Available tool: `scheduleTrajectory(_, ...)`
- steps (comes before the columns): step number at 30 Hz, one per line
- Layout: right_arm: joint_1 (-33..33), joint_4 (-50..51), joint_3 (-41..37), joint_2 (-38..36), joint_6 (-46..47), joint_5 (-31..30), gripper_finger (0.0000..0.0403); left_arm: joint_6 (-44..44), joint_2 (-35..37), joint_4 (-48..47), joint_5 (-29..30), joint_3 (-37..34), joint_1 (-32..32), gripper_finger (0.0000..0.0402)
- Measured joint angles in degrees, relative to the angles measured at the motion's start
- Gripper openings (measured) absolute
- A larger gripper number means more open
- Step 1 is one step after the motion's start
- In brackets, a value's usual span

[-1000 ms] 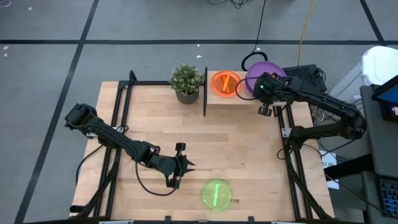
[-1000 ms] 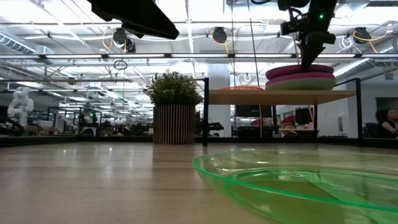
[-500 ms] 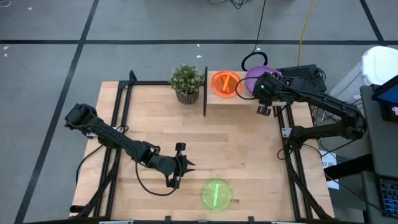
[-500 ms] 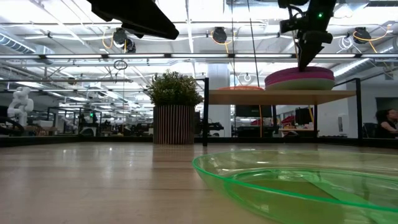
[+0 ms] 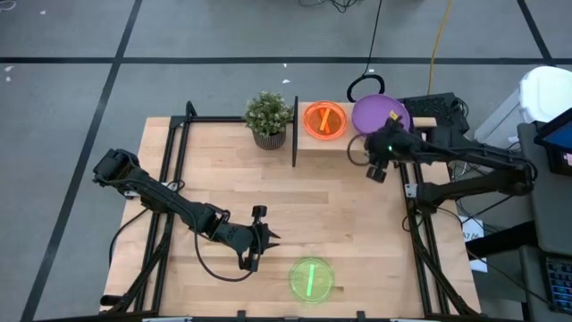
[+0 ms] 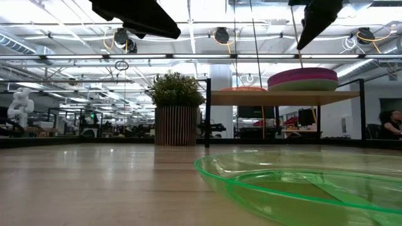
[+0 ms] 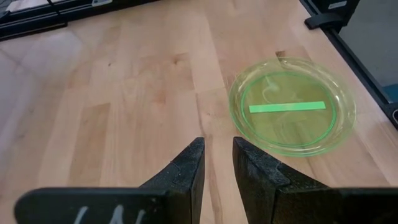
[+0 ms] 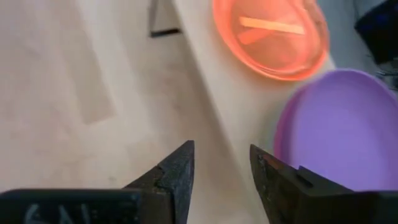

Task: Place and stack plates onto a shelf
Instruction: Stack the light green plate on top of the light orange plate on the shelf

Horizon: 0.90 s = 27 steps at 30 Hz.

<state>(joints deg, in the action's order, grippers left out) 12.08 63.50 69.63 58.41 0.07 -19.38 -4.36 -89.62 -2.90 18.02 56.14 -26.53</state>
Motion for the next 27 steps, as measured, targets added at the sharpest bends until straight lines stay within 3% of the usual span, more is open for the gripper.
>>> scheduleTrajectory(11, -18.2, -5.2, -0.3, 0.0, 12.2, -0.2, 0.0107, 1.6, -0.3, 0.2, -0.2, 0.0, -2.1, 0.0090)
scheduleTrajectory(17, -26.9, -16.4, -5.7, 0.1, 13.0, -0.2, 0.0105, 6.8, -3.2, 2.4, -2.2, 0.1, -3.8, 0.0090)
scheduleTrajectory(27, -36.2, -38.9, -19.5, 0.1, 13.4, -0.1, 0.0105, 13.2, -9.2, 6.6, -6.4, 0.4, -5.2, 0.0090)
